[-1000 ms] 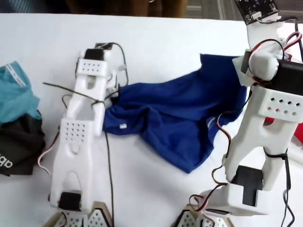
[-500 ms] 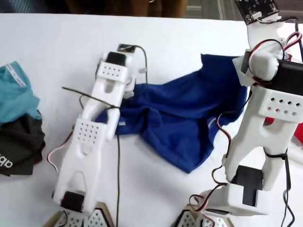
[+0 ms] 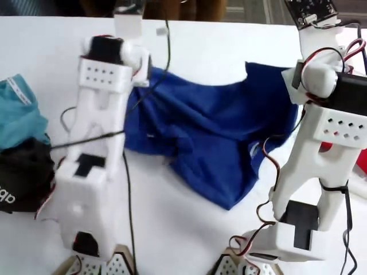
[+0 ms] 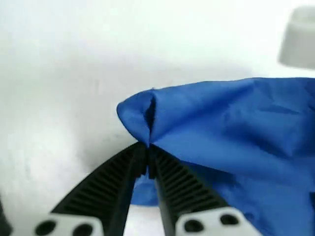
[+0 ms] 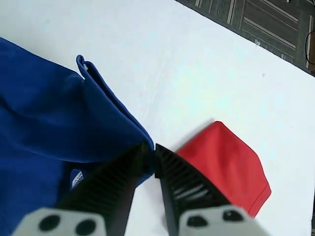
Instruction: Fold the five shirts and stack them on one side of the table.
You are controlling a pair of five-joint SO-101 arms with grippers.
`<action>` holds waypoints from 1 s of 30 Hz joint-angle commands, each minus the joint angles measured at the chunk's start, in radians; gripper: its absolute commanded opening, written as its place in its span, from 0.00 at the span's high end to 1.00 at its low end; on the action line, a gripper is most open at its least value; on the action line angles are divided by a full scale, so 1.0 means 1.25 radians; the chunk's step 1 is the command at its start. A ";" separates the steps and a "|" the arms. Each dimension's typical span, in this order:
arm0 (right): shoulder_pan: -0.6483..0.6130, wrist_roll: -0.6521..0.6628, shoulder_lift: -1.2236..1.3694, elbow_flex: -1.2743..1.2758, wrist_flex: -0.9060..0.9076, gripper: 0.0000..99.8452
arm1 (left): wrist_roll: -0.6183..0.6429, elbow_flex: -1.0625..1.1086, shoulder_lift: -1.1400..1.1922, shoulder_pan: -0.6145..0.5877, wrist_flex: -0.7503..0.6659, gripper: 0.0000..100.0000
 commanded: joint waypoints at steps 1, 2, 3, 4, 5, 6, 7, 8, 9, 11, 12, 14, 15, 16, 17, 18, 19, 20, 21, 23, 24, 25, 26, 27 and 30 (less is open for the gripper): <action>-0.004 -0.006 -0.010 -0.010 0.009 0.98 | -0.028 0.068 -0.168 -0.015 0.011 0.97; -0.004 -0.006 -0.010 -0.010 0.009 0.98 | -0.028 0.087 -0.195 -0.016 0.011 0.97; -0.004 -0.006 -0.012 -0.011 0.009 0.98 | -0.029 0.101 -0.222 -0.021 0.011 0.97; -0.004 -0.006 -0.013 -0.011 0.009 0.98 | -0.031 0.114 -0.248 -0.031 0.011 0.97; -0.004 -0.006 -0.019 -0.011 0.009 0.98 | -0.039 0.126 -0.275 -0.039 0.011 0.97; -0.004 -0.006 -0.030 -0.011 0.009 0.98 | -0.050 0.137 -0.302 -0.049 0.011 0.97; -0.004 -0.007 -0.044 -0.011 0.009 0.98 | -0.060 0.147 -0.328 -0.060 0.011 0.97; -0.004 -0.007 -0.058 -0.011 0.009 0.98 | -0.068 0.155 -0.351 -0.069 0.011 0.97; -0.004 -0.007 -0.075 -0.011 0.007 0.98 | -0.076 0.163 -0.376 -0.076 0.011 0.97; -0.004 -0.007 -0.109 -0.011 0.003 0.98 | -0.101 0.185 -0.422 -0.085 0.011 0.97; -0.004 -0.007 -0.126 -0.011 0.003 0.98 | -0.114 0.199 -0.444 -0.085 0.011 0.97; -0.007 -0.007 -0.155 -0.011 0.002 0.98 | -0.131 0.234 -0.476 -0.082 0.011 0.97; -0.013 -0.007 -0.170 -0.011 -0.004 0.98 | -0.137 0.253 -0.489 -0.074 0.011 0.97; -0.017 -0.007 -0.185 -0.011 -0.008 0.98 | -0.145 0.277 -0.497 -0.068 0.011 0.97; -0.018 -0.009 -0.199 -0.011 -0.008 0.98 | -0.152 0.300 -0.504 -0.065 0.011 0.97; -0.023 -0.009 -0.214 -0.011 -0.008 0.98 | -0.156 0.321 -0.511 -0.064 0.011 0.97; -0.034 -0.009 -0.226 -0.011 -0.008 0.98 | -0.158 0.338 -0.517 -0.063 0.011 0.97; -0.042 -0.009 -0.239 -0.011 -0.008 0.98 | -0.158 0.353 -0.525 -0.063 0.011 0.97; -0.050 -0.009 -0.250 -0.011 -0.008 0.98 | -0.158 0.364 -0.534 -0.066 0.011 0.97; -0.066 -0.038 -0.274 -0.011 -0.008 0.98 | -0.160 0.373 -0.561 -0.070 0.011 0.97; -0.068 -0.060 -0.284 -0.011 -0.008 0.98 | -0.160 0.374 -0.577 -0.076 0.011 0.97; -0.069 -0.081 -0.294 -0.011 -0.008 0.98 | -0.160 0.374 -0.598 -0.086 0.011 0.97; -0.068 -0.096 -0.305 -0.011 -0.008 0.98 | -0.160 0.373 -0.624 -0.091 0.011 0.97; -0.067 -0.109 -0.316 -0.011 -0.008 0.98 | -0.160 0.373 -0.652 -0.095 0.011 0.97; -0.071 -0.140 -0.348 -0.011 -0.008 0.98 | -0.160 0.375 -0.746 -0.095 0.011 0.97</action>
